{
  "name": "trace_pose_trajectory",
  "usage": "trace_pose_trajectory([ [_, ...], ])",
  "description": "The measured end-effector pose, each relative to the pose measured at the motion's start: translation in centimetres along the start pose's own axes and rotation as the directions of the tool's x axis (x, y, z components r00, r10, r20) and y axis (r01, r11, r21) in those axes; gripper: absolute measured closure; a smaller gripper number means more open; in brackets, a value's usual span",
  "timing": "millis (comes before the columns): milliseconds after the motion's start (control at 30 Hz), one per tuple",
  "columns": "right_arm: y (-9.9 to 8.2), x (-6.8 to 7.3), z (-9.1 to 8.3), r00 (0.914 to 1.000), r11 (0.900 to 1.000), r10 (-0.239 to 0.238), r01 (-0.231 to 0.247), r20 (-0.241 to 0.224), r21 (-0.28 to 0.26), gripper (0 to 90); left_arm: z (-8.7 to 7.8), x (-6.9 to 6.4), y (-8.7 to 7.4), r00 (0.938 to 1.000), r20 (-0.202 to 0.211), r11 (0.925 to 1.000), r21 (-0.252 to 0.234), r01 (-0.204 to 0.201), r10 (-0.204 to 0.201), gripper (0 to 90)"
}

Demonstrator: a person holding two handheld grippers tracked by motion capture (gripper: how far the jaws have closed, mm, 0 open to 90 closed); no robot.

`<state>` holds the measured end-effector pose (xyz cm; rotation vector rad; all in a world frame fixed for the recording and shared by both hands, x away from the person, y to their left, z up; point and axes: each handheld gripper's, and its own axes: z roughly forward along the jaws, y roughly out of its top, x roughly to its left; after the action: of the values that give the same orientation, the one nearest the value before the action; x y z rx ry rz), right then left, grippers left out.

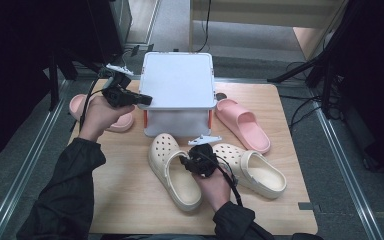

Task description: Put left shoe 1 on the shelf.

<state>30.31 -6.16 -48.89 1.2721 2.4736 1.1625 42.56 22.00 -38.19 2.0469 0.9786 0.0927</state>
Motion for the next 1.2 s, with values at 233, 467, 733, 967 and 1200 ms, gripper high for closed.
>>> trace_pose_trajectory([
  [233,1.4,-0.1,-0.5,1.0000,0.9998,0.004,-0.004,-0.007,-0.020,78.1,0.0,-0.1,0.0,1.0000,-0.006,1.0000,0.001,0.001,-0.001,88.9],
  [467,3.6,-1.0,-0.1,0.9996,0.9982,0.025,-0.025,0.009,-0.054,78.0,0.0,0.0,0.0,1.0000,-0.003,1.0000,0.001,0.003,-0.003,88.8],
  [733,5.9,-1.8,1.7,0.9976,0.9961,0.050,-0.046,0.047,-0.075,77.9,0.0,0.2,0.0,1.0000,0.009,1.0000,-0.003,-0.001,0.001,88.7],
  [967,7.5,-2.3,3.8,0.9934,0.9940,0.081,-0.075,0.081,-0.079,77.9,0.0,0.3,-0.1,0.9999,0.013,1.0000,-0.005,-0.001,0.001,88.7],
  [1200,7.5,-2.5,5.2,0.9859,0.9935,0.088,-0.077,0.142,-0.084,77.5,0.1,0.2,-0.1,0.9999,0.013,0.9999,-0.009,-0.008,0.008,88.6],
])
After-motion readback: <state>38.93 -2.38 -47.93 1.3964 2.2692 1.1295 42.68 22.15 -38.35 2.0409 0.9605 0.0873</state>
